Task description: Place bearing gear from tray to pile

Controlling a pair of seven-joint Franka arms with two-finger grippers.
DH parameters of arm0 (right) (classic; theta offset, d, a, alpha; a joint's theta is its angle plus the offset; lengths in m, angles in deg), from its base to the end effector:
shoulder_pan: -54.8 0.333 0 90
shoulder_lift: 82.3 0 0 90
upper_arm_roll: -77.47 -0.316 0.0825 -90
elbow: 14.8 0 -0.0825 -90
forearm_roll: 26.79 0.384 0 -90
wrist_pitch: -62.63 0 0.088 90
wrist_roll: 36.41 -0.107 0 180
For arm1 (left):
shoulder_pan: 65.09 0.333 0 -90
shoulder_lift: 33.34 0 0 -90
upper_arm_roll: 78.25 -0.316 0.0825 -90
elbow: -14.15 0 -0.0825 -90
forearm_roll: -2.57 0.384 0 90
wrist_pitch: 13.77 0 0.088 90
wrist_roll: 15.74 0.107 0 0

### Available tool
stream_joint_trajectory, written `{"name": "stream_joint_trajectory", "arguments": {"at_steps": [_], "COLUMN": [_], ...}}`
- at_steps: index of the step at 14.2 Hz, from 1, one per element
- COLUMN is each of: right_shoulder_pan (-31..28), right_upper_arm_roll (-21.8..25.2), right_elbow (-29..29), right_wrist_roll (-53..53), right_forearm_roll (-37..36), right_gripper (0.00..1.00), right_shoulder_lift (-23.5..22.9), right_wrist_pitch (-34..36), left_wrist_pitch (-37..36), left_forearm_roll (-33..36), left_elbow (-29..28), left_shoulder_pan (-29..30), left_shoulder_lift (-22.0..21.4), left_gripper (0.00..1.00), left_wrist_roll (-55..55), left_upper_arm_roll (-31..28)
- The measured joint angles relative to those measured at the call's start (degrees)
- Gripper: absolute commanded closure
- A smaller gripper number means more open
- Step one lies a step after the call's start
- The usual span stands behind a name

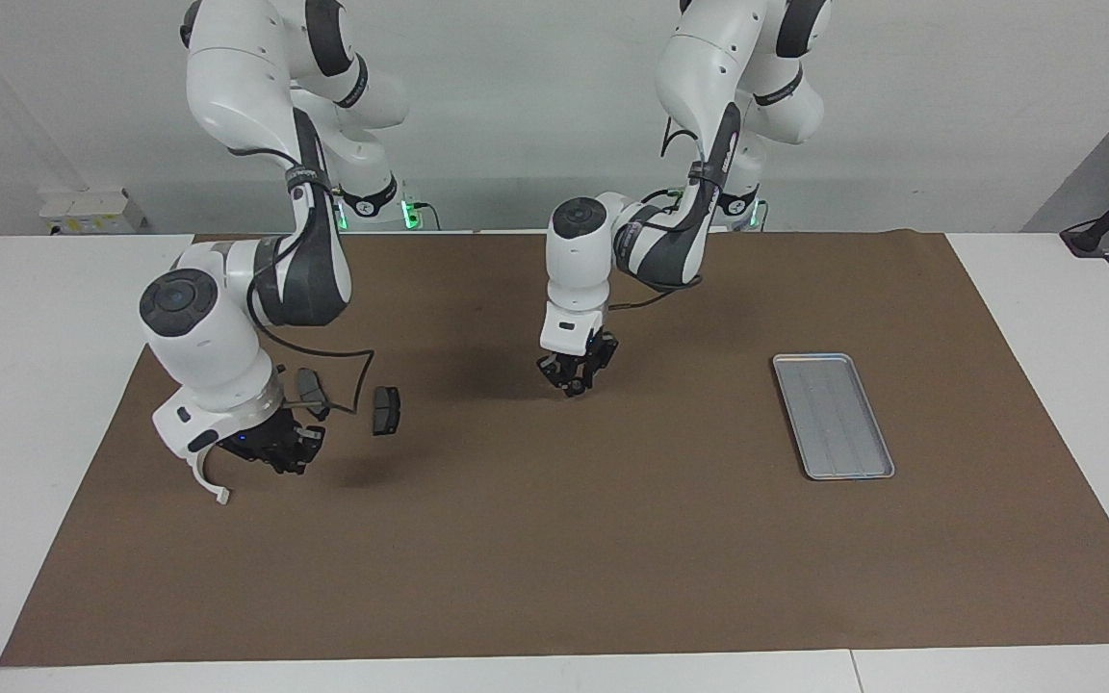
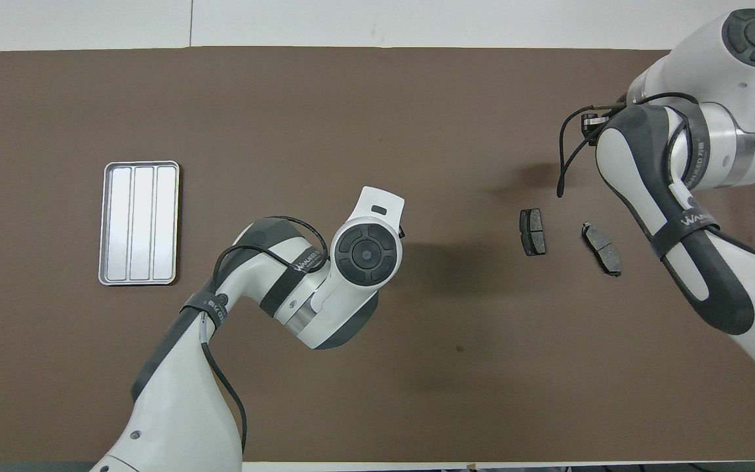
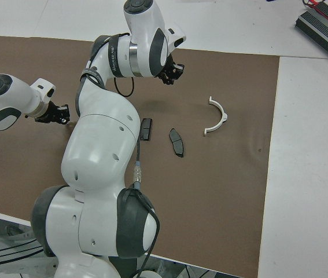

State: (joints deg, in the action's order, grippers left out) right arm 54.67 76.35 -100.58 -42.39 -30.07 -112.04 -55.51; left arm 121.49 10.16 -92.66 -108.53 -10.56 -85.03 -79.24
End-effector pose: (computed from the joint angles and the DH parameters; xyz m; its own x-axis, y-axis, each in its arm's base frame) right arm 0.7033 0.0069 0.3727 0.9968 -0.0630 0.0495 -0.0649 -0.9972 0.0370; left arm 0.4767 -0.4347 0.3136 0.9200 0.3681 0.1345 0.3648 -0.9298 0.0490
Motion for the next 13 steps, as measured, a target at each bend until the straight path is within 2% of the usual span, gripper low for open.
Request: {"name": "stream_joint_trajectory", "arguments": {"at_steps": [7, 8, 9, 10, 13], "right_shoulder_pan": [-2.0, -2.0, -2.0, -2.2, -2.6], "right_upper_arm_roll": [0.0, 0.0, 0.0, 0.0, 0.0], "right_elbow": [-0.2, -0.2, -0.2, -0.2, -0.2], "right_wrist_roll": [1.1, 1.1, 1.1, 1.1, 1.1], "right_forearm_roll": [-0.8, -0.9, -0.9, -0.9, -0.9], "right_gripper": [1.00, 1.00, 1.00, 1.00, 1.00], "right_shoulder_lift": [-5.6, -6.0, -6.5, -6.9, -7.4], "right_wrist_pitch": [-6.9, -7.5, -8.4, -9.1, -9.3], "left_wrist_pitch": [5.2, 5.7, 5.9, 6.1, 6.8], "left_forearm_roll": [0.0, 0.0, 0.0, 0.0, 0.0], "left_elbow": [-3.6, -3.9, -4.1, -4.2, -4.6], "left_shoulder_pan": [-1.8, -1.8, -1.8, -1.8, -1.8], "left_shoulder_lift": [0.0, -0.1, -0.2, -0.3, -0.1], "left_gripper": [1.00, 0.70, 0.30, 0.15, 0.03], "left_wrist_roll": [-1.5, -1.5, -1.5, -0.9, 2.3], "left_upper_arm_roll": [-0.2, -0.2, -0.2, -0.2, -0.6]}}
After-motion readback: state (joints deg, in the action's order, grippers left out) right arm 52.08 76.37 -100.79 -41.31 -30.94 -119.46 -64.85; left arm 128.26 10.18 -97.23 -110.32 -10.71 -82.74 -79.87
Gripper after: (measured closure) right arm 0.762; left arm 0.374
